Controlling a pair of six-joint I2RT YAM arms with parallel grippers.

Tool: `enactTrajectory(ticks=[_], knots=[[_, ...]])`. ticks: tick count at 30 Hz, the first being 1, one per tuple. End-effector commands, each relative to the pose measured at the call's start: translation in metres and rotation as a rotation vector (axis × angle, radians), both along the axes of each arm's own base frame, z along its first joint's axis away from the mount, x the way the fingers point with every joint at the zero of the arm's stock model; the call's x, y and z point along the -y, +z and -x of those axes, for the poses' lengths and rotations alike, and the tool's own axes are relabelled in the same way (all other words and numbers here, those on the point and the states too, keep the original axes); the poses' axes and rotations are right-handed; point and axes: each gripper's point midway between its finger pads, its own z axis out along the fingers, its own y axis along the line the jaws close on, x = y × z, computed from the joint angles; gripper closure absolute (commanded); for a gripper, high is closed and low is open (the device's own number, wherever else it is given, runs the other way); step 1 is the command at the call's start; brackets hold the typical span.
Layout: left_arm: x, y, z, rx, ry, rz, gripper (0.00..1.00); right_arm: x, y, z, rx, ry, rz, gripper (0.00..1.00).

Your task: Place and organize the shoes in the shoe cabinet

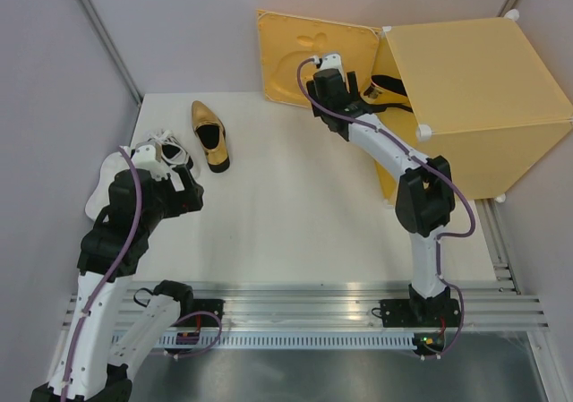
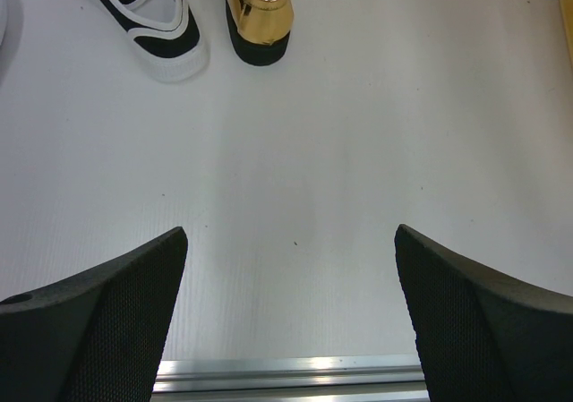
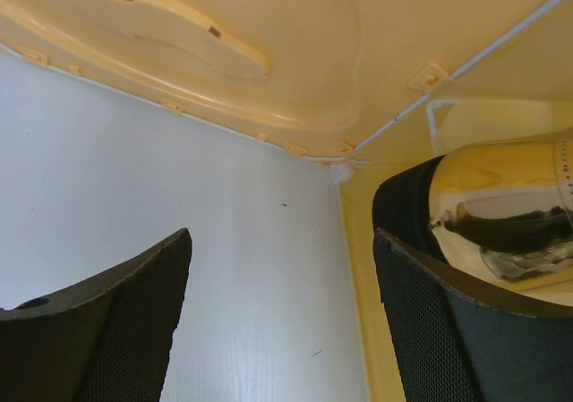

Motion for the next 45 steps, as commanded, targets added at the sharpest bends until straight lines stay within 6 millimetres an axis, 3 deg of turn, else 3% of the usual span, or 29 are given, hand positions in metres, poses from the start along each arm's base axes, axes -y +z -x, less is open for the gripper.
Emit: enactTrajectory(ticks=[1, 7, 11, 17, 32, 39, 44, 45], knots=[[0.0, 0.011, 0.0, 0.032, 0.011, 0.018, 0.0, 0.022, 0.013, -0.013, 0.065, -0.106, -0.041, 0.14], [0.0, 0.009, -0.001, 0.024, 0.01, 0.019, 0.0, 0.053, 0.002, -0.012, 0.025, -0.158, -0.031, 0.13], [0.001, 0.008, -0.002, 0.022, 0.007, 0.022, 0.0, 0.069, 0.01, -0.005, 0.035, -0.189, -0.037, 0.13], [0.004, 0.008, -0.004, 0.021, -0.003, 0.026, 0.0, 0.094, 0.006, -0.001, 0.021, -0.249, -0.038, 0.14], [0.002, 0.008, -0.003, 0.025, 0.0, 0.016, 0.0, 0.122, 0.002, -0.001, 0.015, -0.304, -0.057, 0.13], [0.002, 0.009, -0.003, 0.028, 0.001, 0.018, 0.0, 0.121, 0.005, -0.004, 0.008, -0.284, -0.071, 0.13], [0.003, 0.011, -0.003, 0.031, -0.002, 0.027, 0.0, 0.085, 0.023, 0.0, 0.002, -0.088, -0.165, 0.13], [0.003, 0.011, -0.003, 0.031, -0.002, 0.029, 0.0, 0.079, 0.034, 0.004, 0.013, -0.048, -0.171, 0.13]])
